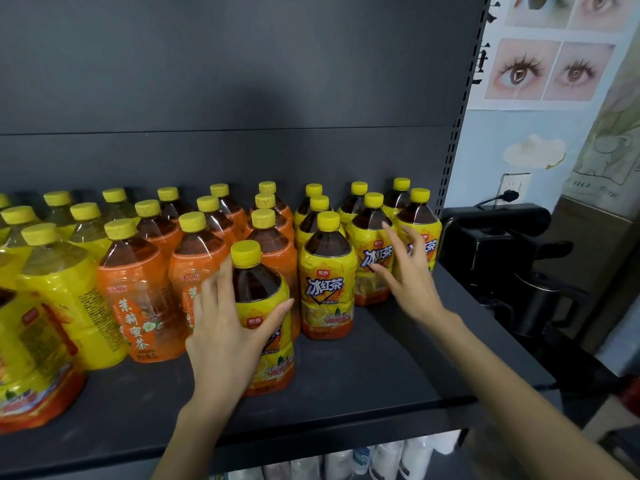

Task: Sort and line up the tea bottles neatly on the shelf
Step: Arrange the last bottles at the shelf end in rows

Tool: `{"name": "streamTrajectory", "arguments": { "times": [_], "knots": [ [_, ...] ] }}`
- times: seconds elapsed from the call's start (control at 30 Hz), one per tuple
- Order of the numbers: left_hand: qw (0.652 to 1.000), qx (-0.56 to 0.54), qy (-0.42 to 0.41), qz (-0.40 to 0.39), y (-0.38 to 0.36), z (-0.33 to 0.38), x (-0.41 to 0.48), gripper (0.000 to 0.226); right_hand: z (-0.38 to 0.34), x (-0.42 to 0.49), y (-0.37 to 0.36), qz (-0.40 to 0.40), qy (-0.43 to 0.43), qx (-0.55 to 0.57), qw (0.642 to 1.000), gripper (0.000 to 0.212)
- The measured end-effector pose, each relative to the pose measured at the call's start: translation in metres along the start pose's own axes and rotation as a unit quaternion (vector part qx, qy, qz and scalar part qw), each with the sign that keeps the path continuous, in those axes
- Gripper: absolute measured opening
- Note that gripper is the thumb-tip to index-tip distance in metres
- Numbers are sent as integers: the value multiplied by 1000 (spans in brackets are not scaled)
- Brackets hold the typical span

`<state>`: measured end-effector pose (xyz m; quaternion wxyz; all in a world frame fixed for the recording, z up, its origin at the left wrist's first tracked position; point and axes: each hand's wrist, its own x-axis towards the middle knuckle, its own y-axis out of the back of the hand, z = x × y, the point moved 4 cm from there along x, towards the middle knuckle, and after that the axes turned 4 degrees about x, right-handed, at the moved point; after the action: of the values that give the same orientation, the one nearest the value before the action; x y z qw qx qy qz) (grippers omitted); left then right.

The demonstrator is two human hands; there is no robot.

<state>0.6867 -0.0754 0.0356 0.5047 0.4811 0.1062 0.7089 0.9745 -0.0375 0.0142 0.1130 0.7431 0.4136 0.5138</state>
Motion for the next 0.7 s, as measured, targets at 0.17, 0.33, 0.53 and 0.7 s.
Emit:
{"name": "streamTrajectory", "arguments": {
  "times": [0.17,0.33,0.53,0.7],
  "knots": [
    [1000,0,-2,2,1,1,0,97,12,21,-9,-100,73,-144,982,81],
    [1000,1,6,-3,0,2,1,97,18,32,-10,-120,61,-209,969,90],
    [1000,0,18,-3,0,2,1,99,10,28,-24,-62,51,-184,980,87],
    [1000,-4,20,-5,0,3,2,100,9,27,-30,-39,45,-162,985,86]
  ]
}}
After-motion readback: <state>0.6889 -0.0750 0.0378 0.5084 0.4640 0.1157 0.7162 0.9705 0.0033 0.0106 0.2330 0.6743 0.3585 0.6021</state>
